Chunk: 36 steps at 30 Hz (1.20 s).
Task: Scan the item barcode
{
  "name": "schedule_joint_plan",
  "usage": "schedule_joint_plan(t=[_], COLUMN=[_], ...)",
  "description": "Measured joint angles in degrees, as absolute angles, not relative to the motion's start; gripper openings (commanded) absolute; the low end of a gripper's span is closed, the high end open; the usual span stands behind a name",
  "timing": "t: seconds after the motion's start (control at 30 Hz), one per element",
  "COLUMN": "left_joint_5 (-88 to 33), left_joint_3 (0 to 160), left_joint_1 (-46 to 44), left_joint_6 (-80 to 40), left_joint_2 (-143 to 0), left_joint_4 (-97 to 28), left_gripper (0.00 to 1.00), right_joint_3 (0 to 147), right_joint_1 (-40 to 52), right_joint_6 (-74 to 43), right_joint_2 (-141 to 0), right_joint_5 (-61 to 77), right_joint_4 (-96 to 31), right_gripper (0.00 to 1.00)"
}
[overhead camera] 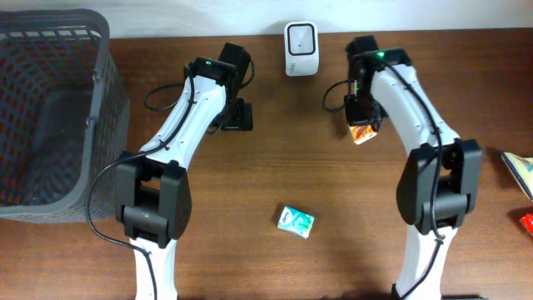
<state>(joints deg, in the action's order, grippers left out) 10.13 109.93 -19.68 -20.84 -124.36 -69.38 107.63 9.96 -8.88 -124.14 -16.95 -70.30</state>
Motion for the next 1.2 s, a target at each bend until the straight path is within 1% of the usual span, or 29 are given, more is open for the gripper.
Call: schedule_joint_plan(t=[0.13,0.33,0.63,0.93,1.0,1.07,1.1,1.17,1.2], left_joint_5=[10.13,10.13,10.13,10.11,10.13,10.13,10.13,10.13,10.13], left_joint_3=[109.93,109.93,109.93,109.93,109.93,109.93,109.93,109.93,109.93], left_joint_1=[-19.68,-19.68,-19.68,-19.68,-19.68,-19.68,-19.68,-19.68,-19.68], left_joint_6=[-20.84,-20.84,-20.84,-20.84,-20.84,-20.84,-20.84,-20.84,-20.84], left_joint_2=[-124.36,-124.36,-124.36,-124.36,-124.36,-124.36,-124.36,-124.36,-124.36], left_joint_4=[-69.38,-69.41,-69.41,-69.19,-69.19,-69.19,-69.19,-69.19,-69.19], left_gripper=[0.99,0.99,0.99,0.99,0.99,0.99,0.99,0.99,0.99], right_joint_3=[106.13,102.28,101.75,101.75,101.75,101.75,101.75,101.75,101.75], right_joint_1=[13.69,15.00,15.57,18.26,19.57,20.69,21.39,22.44,22.76], right_joint_6=[-13.76,-16.56,-18.96,-19.31,-19.42,-19.46,-19.51,-20.38,-20.93], right_joint_2=[-124.14,-124.60,-129.97,-130.69,-130.69,-130.69,-130.69,-130.69,-130.69], right_joint_5=[-29.21,-36.93,-39.24,-40.10,-40.58,-40.86,-41.04,-41.34,-41.39], right_joint_4=[-68.71,-66.59,-66.61,-67.94,-67.94,-67.92,-67.92,-68.36,-68.53], right_gripper=[0.04,0.04,0.04,0.04,0.06,0.11,0.11,0.04,0.04])
